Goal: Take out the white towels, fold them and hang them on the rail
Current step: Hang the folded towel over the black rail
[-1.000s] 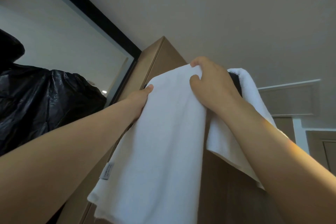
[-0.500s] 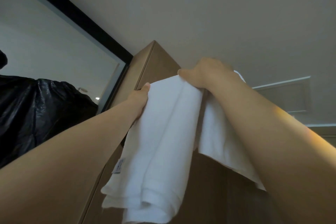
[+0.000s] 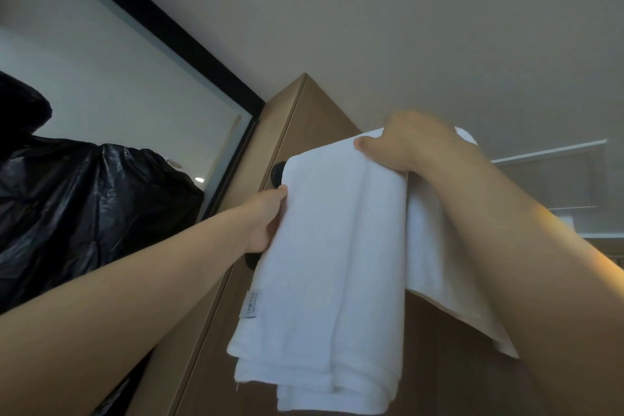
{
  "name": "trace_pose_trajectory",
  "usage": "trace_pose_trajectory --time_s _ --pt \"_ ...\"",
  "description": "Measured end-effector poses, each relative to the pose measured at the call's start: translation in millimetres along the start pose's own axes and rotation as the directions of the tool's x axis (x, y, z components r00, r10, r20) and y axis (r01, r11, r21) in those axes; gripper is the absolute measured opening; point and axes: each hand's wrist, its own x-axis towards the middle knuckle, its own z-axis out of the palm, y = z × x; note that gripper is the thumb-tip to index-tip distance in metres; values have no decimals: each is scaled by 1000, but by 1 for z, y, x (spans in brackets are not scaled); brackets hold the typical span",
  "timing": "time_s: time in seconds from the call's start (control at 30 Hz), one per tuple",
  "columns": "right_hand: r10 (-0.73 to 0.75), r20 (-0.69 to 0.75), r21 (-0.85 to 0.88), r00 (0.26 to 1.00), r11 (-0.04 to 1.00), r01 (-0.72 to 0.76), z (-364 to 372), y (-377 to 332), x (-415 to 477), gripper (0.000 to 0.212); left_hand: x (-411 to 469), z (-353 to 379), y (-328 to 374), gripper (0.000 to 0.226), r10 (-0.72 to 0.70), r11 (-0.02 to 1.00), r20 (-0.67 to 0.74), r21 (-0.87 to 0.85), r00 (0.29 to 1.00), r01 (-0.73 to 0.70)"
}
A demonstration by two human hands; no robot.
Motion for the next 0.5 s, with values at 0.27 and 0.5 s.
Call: trace_pose_trajectory --time_s 0.27,0.5 --pt "-52 -87 -106 995 994 42 8 0 -7 47 -11 -11 1 32 -28 998 65 -46 997 31" --pt "-80 -93 11 992 997 82 -2 -1 -38 71 -9 -10 1 33 69 996 -35 55 997 -67"
